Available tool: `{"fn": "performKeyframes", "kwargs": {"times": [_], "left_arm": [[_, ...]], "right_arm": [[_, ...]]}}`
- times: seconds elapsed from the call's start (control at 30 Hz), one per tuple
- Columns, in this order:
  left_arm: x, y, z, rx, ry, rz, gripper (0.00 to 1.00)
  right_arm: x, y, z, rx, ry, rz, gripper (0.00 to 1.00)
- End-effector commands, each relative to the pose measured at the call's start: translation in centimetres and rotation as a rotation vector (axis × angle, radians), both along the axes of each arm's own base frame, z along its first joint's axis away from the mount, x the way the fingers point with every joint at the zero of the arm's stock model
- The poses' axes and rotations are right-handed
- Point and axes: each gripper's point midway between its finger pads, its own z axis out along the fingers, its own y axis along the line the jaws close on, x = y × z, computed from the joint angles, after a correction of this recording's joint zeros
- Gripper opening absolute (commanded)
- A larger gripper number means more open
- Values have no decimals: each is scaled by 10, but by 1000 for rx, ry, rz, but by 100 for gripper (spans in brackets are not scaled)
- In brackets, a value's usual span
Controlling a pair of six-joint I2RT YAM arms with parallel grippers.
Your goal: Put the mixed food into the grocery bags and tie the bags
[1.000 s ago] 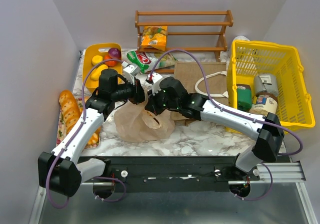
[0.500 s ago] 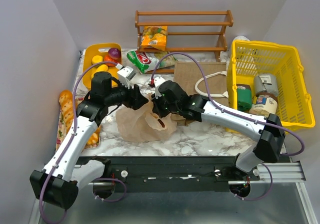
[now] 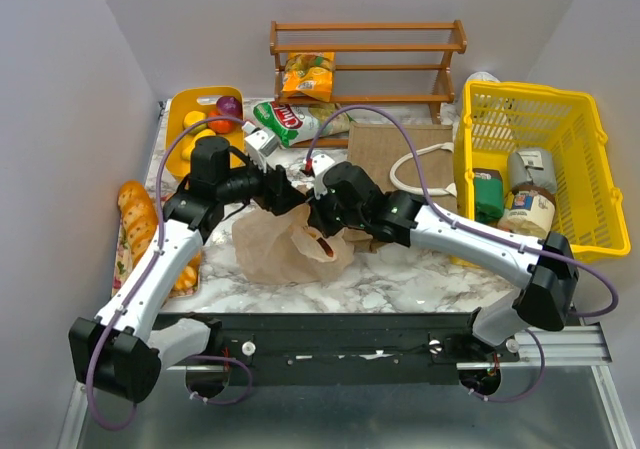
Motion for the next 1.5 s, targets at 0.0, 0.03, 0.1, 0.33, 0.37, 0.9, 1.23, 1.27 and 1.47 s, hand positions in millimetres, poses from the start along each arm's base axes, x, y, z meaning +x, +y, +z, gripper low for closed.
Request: {"fn": "performKeyframes", "kwargs": {"times": [0.0,0.03,0.1,0.33,0.37,0.9,1.23,1.27,1.47], "left_arm": [[10,-13,19,-74,-44,-57,71],[11,-15,19,-79,-38,-68,70],[8,-19,20,-99,-24,-97,61],[0,-33,27,-195,-33,-155,9],[-2,-34,26,-204,-34,-158,0],[4,-28,62,-254,-151,65,0],[11,-27,66,-331,-136,164,0],[11,-27,66,-334,-130,168,0],[6,-27,65,-291,-124,140,11]], "right_arm": [[-8,0,8,24,-15,35,1],[-8,-1,9,28,-18,37,1],[-9,-1,10,28,-20,40,1],[-15,-1,28,70,-40,73,1],[-15,-2,31,75,-46,73,1],[-32,13,100,269,-50,144,1],[-22,24,45,153,-5,94,1],[-20,22,42,145,-4,85,1],[-19,18,34,121,-17,77,1]]}}
